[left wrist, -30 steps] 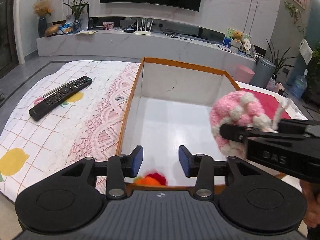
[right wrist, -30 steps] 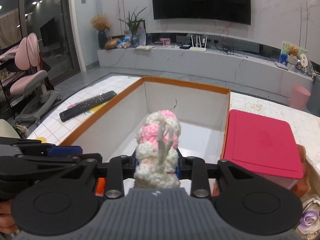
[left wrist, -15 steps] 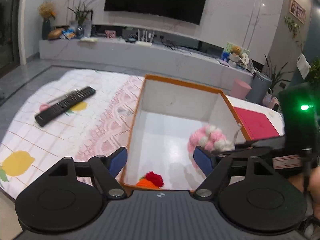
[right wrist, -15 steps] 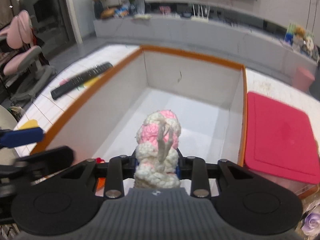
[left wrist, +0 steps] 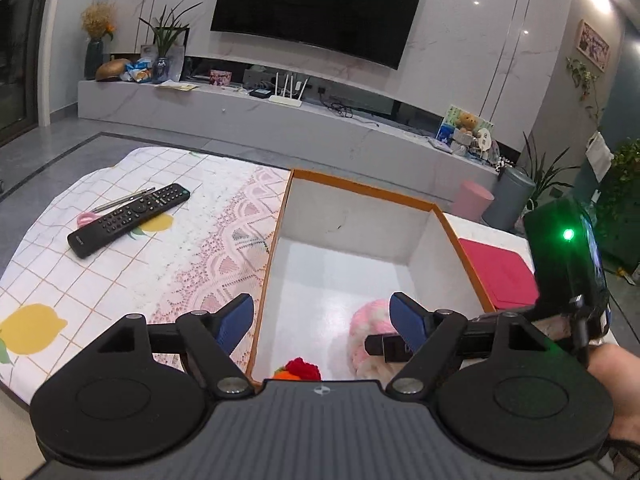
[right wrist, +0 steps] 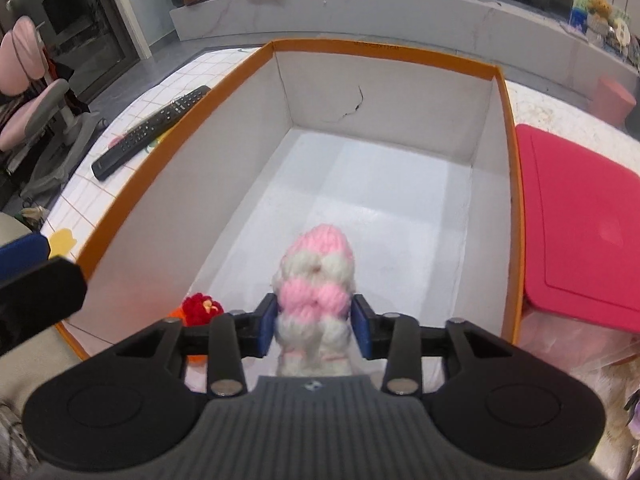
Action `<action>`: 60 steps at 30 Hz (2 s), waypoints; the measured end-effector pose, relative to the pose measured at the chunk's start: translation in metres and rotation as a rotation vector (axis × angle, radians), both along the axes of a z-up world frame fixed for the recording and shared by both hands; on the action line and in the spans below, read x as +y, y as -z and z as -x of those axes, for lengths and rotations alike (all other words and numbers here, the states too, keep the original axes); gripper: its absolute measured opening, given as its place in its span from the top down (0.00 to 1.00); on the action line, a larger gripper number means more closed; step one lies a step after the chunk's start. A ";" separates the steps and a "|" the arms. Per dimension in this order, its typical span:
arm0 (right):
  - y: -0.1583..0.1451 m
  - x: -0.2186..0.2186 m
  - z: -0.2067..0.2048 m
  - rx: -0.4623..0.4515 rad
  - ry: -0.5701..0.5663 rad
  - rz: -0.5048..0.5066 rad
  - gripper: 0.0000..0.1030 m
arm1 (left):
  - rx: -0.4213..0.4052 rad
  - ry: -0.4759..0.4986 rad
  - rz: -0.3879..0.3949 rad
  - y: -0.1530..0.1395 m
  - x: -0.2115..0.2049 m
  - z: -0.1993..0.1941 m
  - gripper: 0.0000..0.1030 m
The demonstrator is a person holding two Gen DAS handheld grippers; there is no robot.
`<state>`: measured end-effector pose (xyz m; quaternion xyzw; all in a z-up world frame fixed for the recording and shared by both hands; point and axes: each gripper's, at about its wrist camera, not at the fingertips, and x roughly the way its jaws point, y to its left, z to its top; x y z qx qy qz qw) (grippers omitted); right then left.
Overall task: Organize soft objects
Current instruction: 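Open both grippers to drop the fruit and pink toy into the shoebox, then move both grippers back toward the pile of items beside the red box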
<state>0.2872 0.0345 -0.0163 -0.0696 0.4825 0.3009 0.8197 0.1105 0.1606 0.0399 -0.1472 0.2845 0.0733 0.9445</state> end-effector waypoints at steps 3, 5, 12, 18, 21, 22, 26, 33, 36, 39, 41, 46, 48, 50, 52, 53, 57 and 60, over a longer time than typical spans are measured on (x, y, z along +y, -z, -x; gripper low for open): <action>-0.012 -0.002 -0.002 0.000 0.002 -0.041 0.43 | -0.014 -0.005 0.012 -0.003 0.002 0.002 0.11; -0.021 -0.003 -0.001 -0.012 -0.022 -0.067 0.29 | -0.023 -0.022 0.016 -0.006 0.003 0.004 0.09; -0.047 -0.007 0.009 -0.144 -0.034 -0.025 0.05 | -0.062 -0.022 0.018 -0.016 0.001 0.010 0.09; -0.062 -0.020 0.014 -0.226 -0.071 -0.022 0.03 | -0.103 0.012 -0.018 -0.029 -0.013 0.017 0.09; -0.070 -0.031 0.015 -0.248 -0.059 -0.031 0.03 | -0.124 0.028 -0.034 -0.034 -0.021 0.020 0.09; -0.074 -0.037 0.015 -0.256 -0.049 -0.036 0.03 | -0.129 0.036 -0.034 -0.036 -0.023 0.021 0.09; -0.089 -0.060 0.019 -0.282 -0.008 -0.063 0.03 | -0.138 0.062 -0.040 -0.038 -0.032 0.021 0.09; -0.113 -0.118 0.033 -0.348 0.047 -0.029 0.03 | -0.136 0.107 -0.050 -0.034 -0.051 0.017 0.09; -0.119 -0.146 0.041 -0.373 0.069 -0.001 0.03 | -0.133 0.134 -0.052 -0.032 -0.064 0.015 0.09; -0.121 -0.171 0.048 -0.390 0.084 0.034 0.03 | -0.139 0.159 -0.045 -0.029 -0.078 0.014 0.09; -0.119 -0.187 0.053 -0.398 0.083 0.066 0.03 | -0.145 0.177 -0.034 -0.026 -0.088 0.014 0.09; -0.112 -0.225 0.062 -0.430 0.107 0.115 0.03 | -0.151 0.237 -0.011 -0.014 -0.113 0.013 0.09; -0.107 -0.241 0.064 -0.428 0.126 0.112 0.03 | -0.159 0.255 -0.026 -0.009 -0.123 0.014 0.09; -0.101 -0.254 0.065 -0.427 0.154 0.109 0.03 | -0.177 0.269 -0.055 -0.002 -0.136 0.015 0.09; -0.092 -0.269 0.065 -0.419 0.182 0.100 0.03 | -0.185 0.283 -0.074 0.005 -0.147 0.017 0.09; -0.087 -0.276 0.064 -0.413 0.194 0.095 0.03 | -0.183 0.294 -0.079 0.009 -0.152 0.017 0.09; -0.066 -0.300 0.059 -0.388 0.247 0.105 0.03 | -0.147 0.329 -0.075 0.027 -0.167 0.014 0.09; -0.055 -0.317 0.056 -0.386 0.298 0.110 0.03 | -0.104 0.342 -0.071 0.043 -0.176 0.009 0.09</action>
